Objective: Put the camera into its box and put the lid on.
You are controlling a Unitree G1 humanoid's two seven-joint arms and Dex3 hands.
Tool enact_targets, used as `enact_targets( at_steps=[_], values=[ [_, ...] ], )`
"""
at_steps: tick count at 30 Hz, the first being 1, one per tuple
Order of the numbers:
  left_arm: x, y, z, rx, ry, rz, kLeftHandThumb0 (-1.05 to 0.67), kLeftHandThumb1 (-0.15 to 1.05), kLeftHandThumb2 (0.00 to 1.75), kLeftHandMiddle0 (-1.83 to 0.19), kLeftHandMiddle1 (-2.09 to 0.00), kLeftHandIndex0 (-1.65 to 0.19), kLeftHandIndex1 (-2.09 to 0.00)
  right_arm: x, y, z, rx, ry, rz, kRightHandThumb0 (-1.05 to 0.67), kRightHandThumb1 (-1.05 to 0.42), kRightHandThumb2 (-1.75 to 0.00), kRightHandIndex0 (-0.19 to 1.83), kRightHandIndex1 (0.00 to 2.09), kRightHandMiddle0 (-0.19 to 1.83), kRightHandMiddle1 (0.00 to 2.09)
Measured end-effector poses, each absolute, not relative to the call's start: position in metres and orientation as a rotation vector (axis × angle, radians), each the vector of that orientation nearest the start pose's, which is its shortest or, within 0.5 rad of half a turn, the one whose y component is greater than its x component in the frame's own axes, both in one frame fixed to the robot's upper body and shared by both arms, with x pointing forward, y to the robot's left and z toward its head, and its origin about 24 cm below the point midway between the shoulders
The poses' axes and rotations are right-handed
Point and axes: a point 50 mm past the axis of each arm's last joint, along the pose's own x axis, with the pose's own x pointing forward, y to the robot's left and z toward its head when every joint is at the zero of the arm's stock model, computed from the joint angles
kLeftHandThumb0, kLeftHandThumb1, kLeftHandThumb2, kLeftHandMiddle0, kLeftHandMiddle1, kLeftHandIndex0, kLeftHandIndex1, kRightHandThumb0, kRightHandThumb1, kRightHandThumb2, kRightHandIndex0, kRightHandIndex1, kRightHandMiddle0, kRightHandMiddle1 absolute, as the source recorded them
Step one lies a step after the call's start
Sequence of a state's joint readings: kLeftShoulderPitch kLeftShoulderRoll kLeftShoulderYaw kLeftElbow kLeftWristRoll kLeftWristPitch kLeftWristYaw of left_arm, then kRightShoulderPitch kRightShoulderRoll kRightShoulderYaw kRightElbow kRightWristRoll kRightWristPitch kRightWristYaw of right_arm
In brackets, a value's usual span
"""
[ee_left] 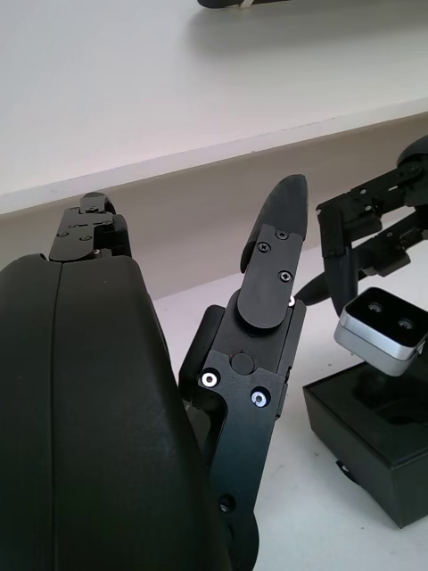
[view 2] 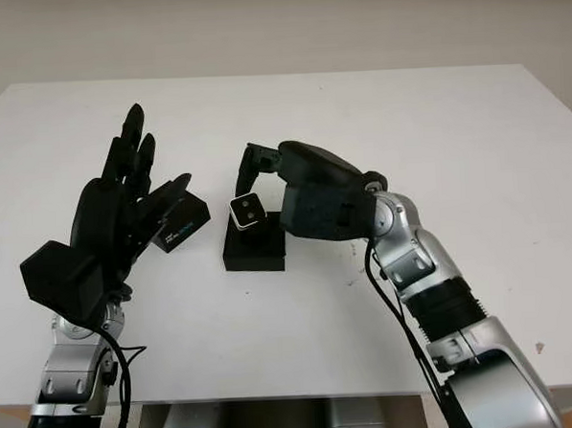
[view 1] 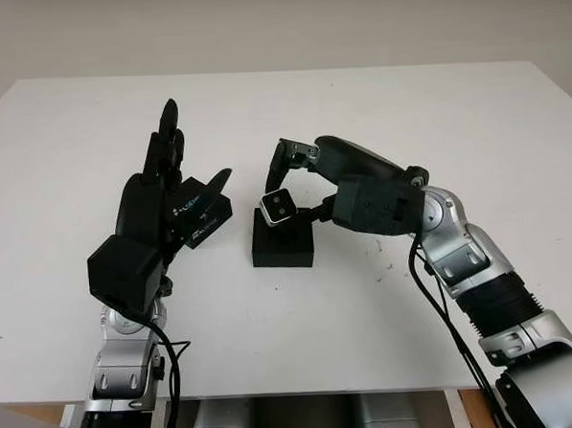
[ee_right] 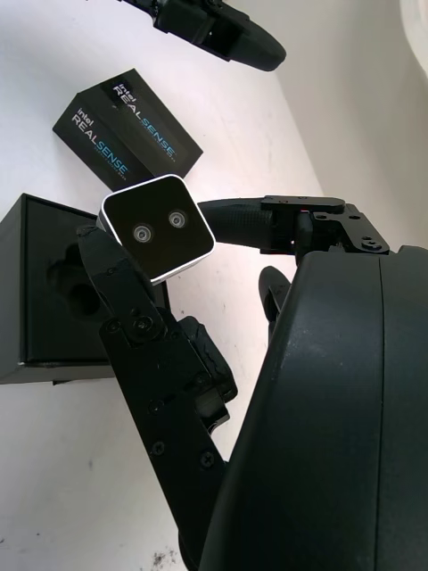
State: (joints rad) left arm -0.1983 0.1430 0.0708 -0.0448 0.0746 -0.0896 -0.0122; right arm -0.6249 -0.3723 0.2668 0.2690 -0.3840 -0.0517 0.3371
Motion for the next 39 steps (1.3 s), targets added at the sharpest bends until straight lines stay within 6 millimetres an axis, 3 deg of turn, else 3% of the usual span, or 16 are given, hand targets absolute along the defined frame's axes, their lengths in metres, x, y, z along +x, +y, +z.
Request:
enact_targets(
  at_steps=[16, 39],
  values=[
    [0.284, 0.175, 0.117, 0.209, -0.337, 0.012, -0.56, 1.05, 0.12, -0.02, -0.05, 0.00, -0.05, 0.337, -0.120, 0.133, -0.881, -0.241, 0.443, -0.36, -0.97, -0.05, 0.37, 0.04, 0.28, 1.58],
    [0.284, 0.176, 0.119, 0.215, -0.328, 0.006, -0.58, 1.05, 0.12, -0.04, -0.06, -0.01, -0.06, 0.341, -0.122, 0.127, -0.839, -0.160, 0.335, -0.37, -0.97, -0.05, 0.34, 0.05, 0.27, 1.56]
  ],
)
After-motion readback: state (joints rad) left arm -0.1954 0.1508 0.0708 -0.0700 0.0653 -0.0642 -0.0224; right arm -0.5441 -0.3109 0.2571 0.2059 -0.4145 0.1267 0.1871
